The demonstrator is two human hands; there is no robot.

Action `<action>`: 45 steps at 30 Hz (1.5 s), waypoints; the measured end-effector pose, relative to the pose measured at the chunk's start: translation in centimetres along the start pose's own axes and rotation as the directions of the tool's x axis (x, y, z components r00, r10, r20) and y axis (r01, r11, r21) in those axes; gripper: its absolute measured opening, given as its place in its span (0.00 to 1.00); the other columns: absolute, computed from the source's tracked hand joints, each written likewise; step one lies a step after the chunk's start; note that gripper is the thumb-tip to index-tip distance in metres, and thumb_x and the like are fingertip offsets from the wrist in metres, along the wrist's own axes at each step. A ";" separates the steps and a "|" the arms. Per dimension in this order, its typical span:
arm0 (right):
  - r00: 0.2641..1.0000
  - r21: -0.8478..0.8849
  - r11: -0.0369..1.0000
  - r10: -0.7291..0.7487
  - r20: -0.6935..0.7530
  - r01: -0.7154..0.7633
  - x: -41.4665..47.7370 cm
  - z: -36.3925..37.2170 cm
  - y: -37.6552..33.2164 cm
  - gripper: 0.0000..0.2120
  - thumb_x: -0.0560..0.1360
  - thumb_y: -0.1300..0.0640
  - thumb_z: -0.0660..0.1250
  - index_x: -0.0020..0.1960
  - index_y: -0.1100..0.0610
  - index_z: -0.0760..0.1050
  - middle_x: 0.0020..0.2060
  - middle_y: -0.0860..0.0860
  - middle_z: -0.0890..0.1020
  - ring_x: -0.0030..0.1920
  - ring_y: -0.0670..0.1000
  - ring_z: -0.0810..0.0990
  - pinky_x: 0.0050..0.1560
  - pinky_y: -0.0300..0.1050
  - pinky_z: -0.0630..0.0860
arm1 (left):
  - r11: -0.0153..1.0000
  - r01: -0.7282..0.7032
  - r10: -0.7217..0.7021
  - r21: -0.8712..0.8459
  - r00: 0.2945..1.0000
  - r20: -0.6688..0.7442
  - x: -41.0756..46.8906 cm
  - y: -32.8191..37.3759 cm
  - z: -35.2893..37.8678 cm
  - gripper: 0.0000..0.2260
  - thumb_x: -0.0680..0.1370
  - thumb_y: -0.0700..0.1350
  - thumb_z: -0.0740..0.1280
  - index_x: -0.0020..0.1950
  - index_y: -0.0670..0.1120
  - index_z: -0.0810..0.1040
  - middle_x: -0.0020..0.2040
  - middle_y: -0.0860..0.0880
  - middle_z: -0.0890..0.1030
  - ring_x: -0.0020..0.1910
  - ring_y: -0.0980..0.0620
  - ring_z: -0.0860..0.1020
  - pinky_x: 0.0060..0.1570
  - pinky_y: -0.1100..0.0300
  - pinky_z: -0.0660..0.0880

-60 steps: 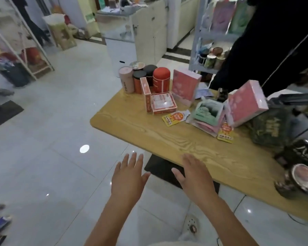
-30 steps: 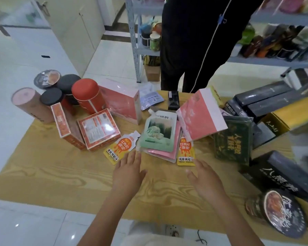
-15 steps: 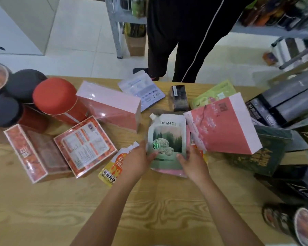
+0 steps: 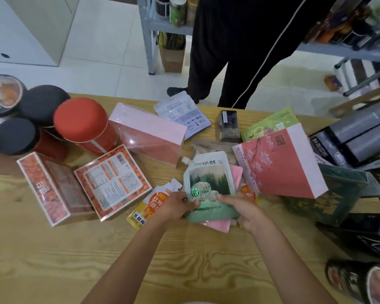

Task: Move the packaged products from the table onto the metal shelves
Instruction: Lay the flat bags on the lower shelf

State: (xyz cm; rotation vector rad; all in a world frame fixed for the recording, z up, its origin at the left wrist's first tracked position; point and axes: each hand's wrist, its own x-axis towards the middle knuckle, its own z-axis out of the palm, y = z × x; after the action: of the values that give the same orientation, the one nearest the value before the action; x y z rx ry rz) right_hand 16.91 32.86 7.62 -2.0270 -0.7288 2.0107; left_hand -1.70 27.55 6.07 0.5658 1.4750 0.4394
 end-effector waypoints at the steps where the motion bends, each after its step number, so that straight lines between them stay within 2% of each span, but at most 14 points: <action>1: 1.000 0.042 0.999 0.007 0.008 -0.007 -0.1 0.2 0.4 0.19 0.69 0.64 0.74 0.59 0.58 0.76 0.50 0.56 0.84 0.49 0.55 0.81 0.46 0.49 0.78 | 1.000 0.008 -0.008 -0.024 1.000 -0.005 -0.4 -0.4 -0.2 0.12 0.76 0.44 0.71 0.54 0.38 0.79 0.47 0.42 0.81 0.42 0.48 0.78 0.36 0.61 0.74; 7: 0.997 0.154 0.986 -0.067 0.043 0.059 -2.5 0.3 2.8 0.22 0.64 0.71 0.74 0.57 0.61 0.75 0.46 0.57 0.84 0.46 0.55 0.83 0.39 0.44 0.79 | 0.989 -0.037 0.031 -0.142 0.999 -0.042 -3.2 -3.1 0.3 0.10 0.74 0.41 0.73 0.51 0.37 0.81 0.43 0.44 0.82 0.41 0.49 0.79 0.36 0.62 0.77; 11: 0.984 0.197 0.973 -0.146 0.101 0.125 -4.8 -1.1 4.6 0.27 0.59 0.69 0.76 0.57 0.64 0.76 0.48 0.60 0.84 0.47 0.58 0.84 0.47 0.49 0.81 | 0.954 -0.167 0.148 -0.250 0.985 -0.093 -5.9 -4.1 2.0 0.12 0.73 0.38 0.72 0.56 0.38 0.80 0.49 0.44 0.84 0.47 0.47 0.82 0.40 0.60 0.78; 14: 0.974 0.275 0.953 -0.169 0.149 0.123 -6.4 -2.9 5.9 0.20 0.63 0.67 0.74 0.54 0.63 0.78 0.46 0.59 0.85 0.44 0.55 0.84 0.41 0.47 0.82 | 0.926 -0.262 0.223 -0.272 0.961 -0.164 -8.5 -4.8 3.5 0.12 0.74 0.36 0.71 0.57 0.42 0.81 0.50 0.45 0.85 0.51 0.45 0.82 0.44 0.57 0.78; 16: 0.969 0.355 0.928 -0.181 0.167 0.112 -7.5 -4.4 6.9 0.15 0.68 0.63 0.72 0.55 0.62 0.78 0.50 0.60 0.84 0.49 0.56 0.83 0.45 0.50 0.82 | 0.895 -0.319 0.258 -0.311 0.941 -0.220 -10.6 -5.8 4.6 0.13 0.74 0.35 0.70 0.58 0.44 0.80 0.52 0.45 0.84 0.55 0.43 0.81 0.52 0.50 0.78; 20: 0.941 0.369 0.915 -0.259 0.218 0.167 -9.7 -6.8 8.9 0.15 0.71 0.62 0.69 0.58 0.59 0.76 0.51 0.57 0.83 0.51 0.55 0.82 0.45 0.54 0.80 | 0.738 -0.418 0.293 -0.530 0.905 -0.308 -15.5 -9.4 7.1 0.21 0.73 0.34 0.69 0.66 0.44 0.73 0.59 0.41 0.80 0.58 0.38 0.79 0.56 0.41 0.76; 24: 0.912 0.314 0.929 -0.290 0.289 0.195 -11.8 -7.3 11.0 0.10 0.74 0.63 0.67 0.55 0.59 0.77 0.46 0.55 0.84 0.46 0.54 0.82 0.39 0.49 0.81 | 0.585 -0.533 0.291 -0.611 0.841 -0.455 -20.6 -13.0 9.4 0.30 0.68 0.32 0.71 0.69 0.43 0.69 0.60 0.39 0.80 0.56 0.37 0.80 0.51 0.43 0.79; 26: 0.903 0.278 0.943 -0.273 0.332 0.183 -12.8 -6.6 12.0 0.14 0.71 0.62 0.70 0.56 0.61 0.77 0.49 0.58 0.83 0.46 0.56 0.82 0.35 0.48 0.82 | 0.527 -0.606 0.315 -0.596 0.790 -0.525 -23.0 -14.8 10.1 0.31 0.68 0.33 0.70 0.70 0.46 0.68 0.61 0.39 0.79 0.58 0.36 0.79 0.53 0.41 0.78; 28: 0.876 0.226 0.951 -0.286 0.388 0.210 -14.2 -5.3 12.6 0.28 0.59 0.58 0.79 0.57 0.61 0.77 0.50 0.59 0.83 0.44 0.57 0.84 0.34 0.49 0.81 | 0.459 -0.671 0.359 -0.583 0.740 -0.569 -25.6 -16.4 10.6 0.30 0.71 0.32 0.68 0.71 0.49 0.68 0.62 0.39 0.78 0.59 0.34 0.77 0.53 0.39 0.77; 30: 0.834 0.177 0.949 -0.313 0.454 0.260 -15.4 -3.7 13.2 0.36 0.54 0.57 0.82 0.60 0.61 0.76 0.49 0.59 0.84 0.46 0.59 0.84 0.39 0.54 0.82 | 0.396 -0.715 0.373 -0.576 0.699 -0.610 -27.9 -17.8 11.0 0.29 0.74 0.29 0.64 0.71 0.50 0.68 0.64 0.37 0.77 0.60 0.33 0.76 0.51 0.39 0.78; 34: 0.699 0.126 0.945 -0.310 0.645 0.303 -18.5 -0.1 14.5 0.13 0.73 0.68 0.65 0.56 0.60 0.76 0.41 0.56 0.85 0.40 0.56 0.85 0.37 0.54 0.82 | 0.263 -0.798 0.291 -0.542 0.601 -0.744 -32.3 -21.1 12.0 0.28 0.74 0.29 0.61 0.71 0.50 0.68 0.64 0.37 0.76 0.60 0.34 0.77 0.50 0.42 0.79; 39: 0.598 -0.079 0.897 -0.221 0.771 0.434 -22.0 7.5 16.8 0.23 0.61 0.61 0.78 0.55 0.59 0.77 0.45 0.57 0.85 0.42 0.57 0.85 0.37 0.55 0.82 | 0.188 -0.877 0.048 -0.443 0.458 -0.887 -38.1 -27.7 13.1 0.30 0.71 0.29 0.65 0.69 0.51 0.69 0.62 0.39 0.79 0.57 0.36 0.79 0.47 0.43 0.80; 42: 0.533 -0.212 0.813 -0.137 0.835 0.542 -24.9 13.3 20.1 0.17 0.68 0.63 0.73 0.56 0.58 0.77 0.47 0.57 0.84 0.46 0.59 0.84 0.46 0.60 0.81 | 0.146 -0.917 -0.155 -0.371 0.349 -0.924 -41.9 -32.8 13.7 0.35 0.63 0.27 0.71 0.66 0.49 0.71 0.59 0.39 0.80 0.54 0.36 0.80 0.43 0.45 0.80; 45: 0.457 -0.303 0.719 -0.023 0.889 0.626 -28.0 19.2 24.8 0.16 0.70 0.62 0.73 0.58 0.58 0.77 0.47 0.57 0.85 0.48 0.60 0.83 0.52 0.63 0.79 | 0.106 -0.946 -0.355 -0.305 0.251 -0.900 -45.9 -37.9 14.7 0.34 0.59 0.30 0.68 0.62 0.49 0.72 0.53 0.41 0.83 0.51 0.38 0.81 0.41 0.46 0.80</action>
State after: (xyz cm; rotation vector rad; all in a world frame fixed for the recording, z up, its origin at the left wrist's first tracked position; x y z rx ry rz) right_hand 4.48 -5.45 19.64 -0.6729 -2.0248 2.6169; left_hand 7.86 -31.41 20.03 -0.5897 1.5271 2.4686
